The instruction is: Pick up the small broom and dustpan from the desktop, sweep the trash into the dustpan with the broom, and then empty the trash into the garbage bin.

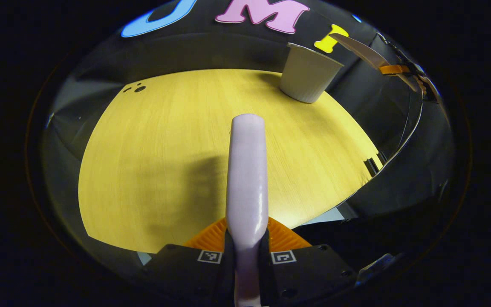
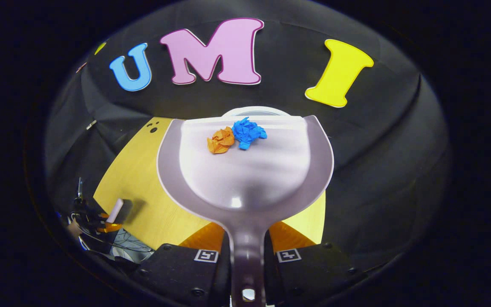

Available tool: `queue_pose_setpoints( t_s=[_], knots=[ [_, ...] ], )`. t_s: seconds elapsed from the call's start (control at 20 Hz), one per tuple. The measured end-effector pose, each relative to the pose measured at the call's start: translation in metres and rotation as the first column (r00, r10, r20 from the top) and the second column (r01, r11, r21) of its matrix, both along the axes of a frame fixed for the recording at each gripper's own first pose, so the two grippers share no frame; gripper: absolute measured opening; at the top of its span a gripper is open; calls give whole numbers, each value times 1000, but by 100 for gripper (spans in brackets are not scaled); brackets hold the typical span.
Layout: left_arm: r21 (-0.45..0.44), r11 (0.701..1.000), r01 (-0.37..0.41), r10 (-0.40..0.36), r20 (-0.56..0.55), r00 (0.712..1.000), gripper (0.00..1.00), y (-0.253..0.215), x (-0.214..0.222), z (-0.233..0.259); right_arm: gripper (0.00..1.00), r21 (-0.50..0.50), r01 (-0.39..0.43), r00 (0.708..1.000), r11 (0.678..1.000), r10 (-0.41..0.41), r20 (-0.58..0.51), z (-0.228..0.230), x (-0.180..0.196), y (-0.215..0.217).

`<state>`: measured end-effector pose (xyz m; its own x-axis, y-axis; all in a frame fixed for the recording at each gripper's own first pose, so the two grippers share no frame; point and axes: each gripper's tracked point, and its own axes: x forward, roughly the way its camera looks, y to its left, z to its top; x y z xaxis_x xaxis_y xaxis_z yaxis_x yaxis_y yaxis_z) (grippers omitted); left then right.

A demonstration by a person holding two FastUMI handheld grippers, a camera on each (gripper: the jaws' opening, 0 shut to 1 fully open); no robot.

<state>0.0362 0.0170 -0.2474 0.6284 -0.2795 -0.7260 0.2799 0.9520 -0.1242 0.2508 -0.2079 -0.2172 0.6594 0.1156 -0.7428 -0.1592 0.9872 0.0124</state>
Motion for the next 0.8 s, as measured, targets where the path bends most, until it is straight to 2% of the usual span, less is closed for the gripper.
queue_pose_setpoints(
  t_s=[0.05, 0.15, 0.25, 0.45, 0.5, 0.65, 0.8],
  knots=[
    [-5, 1000, -14, 14, -3, 1000, 27, 4, -1, 0, 31, -7, 9, 1000, 1000, -9, -4, -2, 11, -4],
    [-16, 999, -40, 40, -10, 999, 27, 13, -3, 0, 35, -46, 23, 1000, 999, -23, -11, -8, 34, -16],
    [-25, 998, -62, 62, -14, 998, 27, 21, -5, -1, 35, -83, 40, 999, 996, -42, -14, -15, 55, -27],
    [-39, 994, -97, 97, -22, 995, 26, 30, -5, 0, 31, -93, 81, 996, 992, -83, -21, -28, 84, -36],
    [-40, 994, -103, 102, -23, 995, 27, 32, -4, 0, 34, -123, 81, 996, 989, -84, -20, -33, 90, -40],
    [-33, 993, -115, 114, -23, 993, 27, 34, -1, -1, 35, -232, 69, 997, 970, -75, -14, -45, 105, -53],
    [-35, 992, -117, 116, -19, 993, 27, 34, 2, 0, 35, -300, 87, 996, 950, -86, 14, -47, 113, -59]
  ],
)
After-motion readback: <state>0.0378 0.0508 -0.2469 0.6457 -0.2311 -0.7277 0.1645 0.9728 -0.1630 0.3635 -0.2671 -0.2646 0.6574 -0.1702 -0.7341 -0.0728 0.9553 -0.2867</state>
